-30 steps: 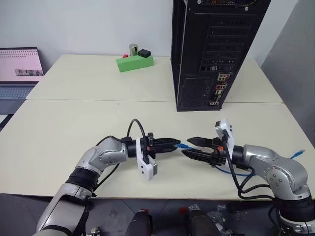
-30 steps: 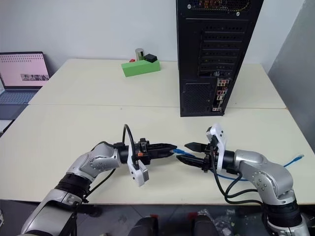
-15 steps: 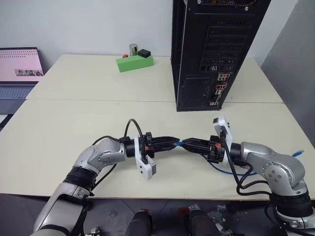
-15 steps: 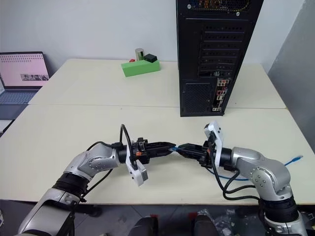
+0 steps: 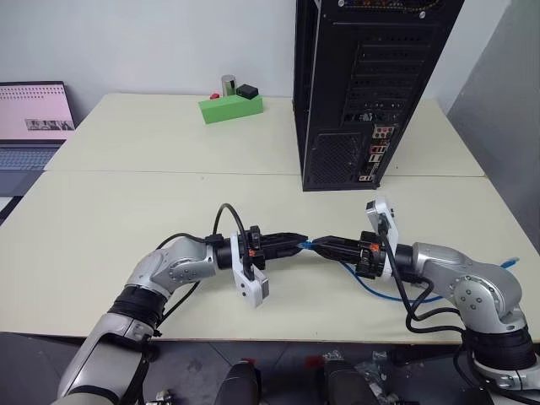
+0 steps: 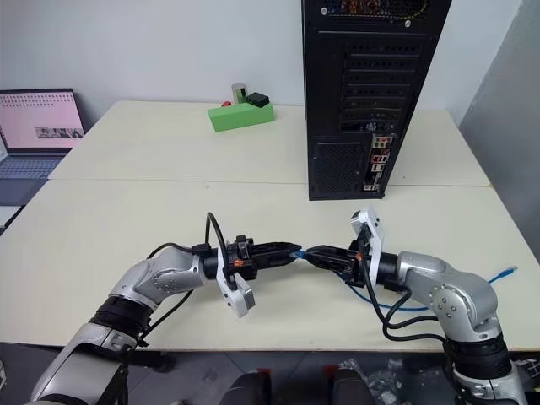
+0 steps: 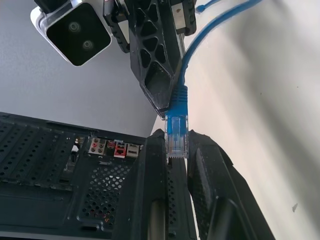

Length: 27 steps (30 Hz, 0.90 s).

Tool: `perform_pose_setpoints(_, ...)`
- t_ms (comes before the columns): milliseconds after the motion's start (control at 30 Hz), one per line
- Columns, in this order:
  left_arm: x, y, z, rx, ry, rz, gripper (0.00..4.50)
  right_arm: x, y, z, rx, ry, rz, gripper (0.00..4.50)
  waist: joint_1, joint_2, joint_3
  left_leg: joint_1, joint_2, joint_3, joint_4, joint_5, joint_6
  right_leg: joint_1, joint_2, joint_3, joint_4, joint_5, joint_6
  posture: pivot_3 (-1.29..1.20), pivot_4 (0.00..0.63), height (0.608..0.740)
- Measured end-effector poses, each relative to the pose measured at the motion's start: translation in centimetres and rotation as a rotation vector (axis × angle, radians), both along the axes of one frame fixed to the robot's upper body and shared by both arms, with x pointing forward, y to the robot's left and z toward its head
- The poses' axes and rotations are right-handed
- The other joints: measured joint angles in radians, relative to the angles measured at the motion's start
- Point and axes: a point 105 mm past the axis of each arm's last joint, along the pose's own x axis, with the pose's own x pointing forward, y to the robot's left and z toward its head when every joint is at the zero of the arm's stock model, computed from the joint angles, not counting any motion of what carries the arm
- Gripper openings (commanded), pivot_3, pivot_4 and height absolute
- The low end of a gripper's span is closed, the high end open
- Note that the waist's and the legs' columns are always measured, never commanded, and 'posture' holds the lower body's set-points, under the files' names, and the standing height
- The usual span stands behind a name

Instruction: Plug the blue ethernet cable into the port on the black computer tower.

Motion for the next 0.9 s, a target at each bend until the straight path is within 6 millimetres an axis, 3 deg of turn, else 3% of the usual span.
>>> perform_pose_setpoints(67, 0.02, 0.05, 0.05, -0.003, -0.001, 0.002, 0.29, 0.05, -0.08, 0.07, 0.003, 0.0, -0.006, 1.88, 0.0, 0.0, 0.0, 0.0, 0.0, 0.0, 0.0, 0.0, 0.0, 0.0, 0.0, 0.0, 0.0, 0.0, 0.0, 0.0, 0.15, 0.74)
perform_pose_setpoints(600, 0.04, 0.13, 0.15, -0.004, -0.005, 0.005, 0.29, -0.04, -0.11, -0.14, 0.017, 0.037, 0.001, 1.89, 0.0, 0.0, 0.0, 0.0, 0.0, 0.0, 0.0, 0.0, 0.0, 0.0, 0.0, 0.0, 0.0, 0.0, 0.0, 0.0, 0.15, 0.74)
perform_pose_setpoints(900, 0.12, 0.06, 0.25, -0.006, -0.008, 0.011, 0.29, 0.06, -0.08, -0.23, 0.019, 0.041, -0.006, 0.18, 0.0, 0.0, 0.0, 0.0, 0.0, 0.0, 0.0, 0.0, 0.0, 0.0, 0.0, 0.0, 0.0, 0.0, 0.0, 0.0, 0.15, 0.74)
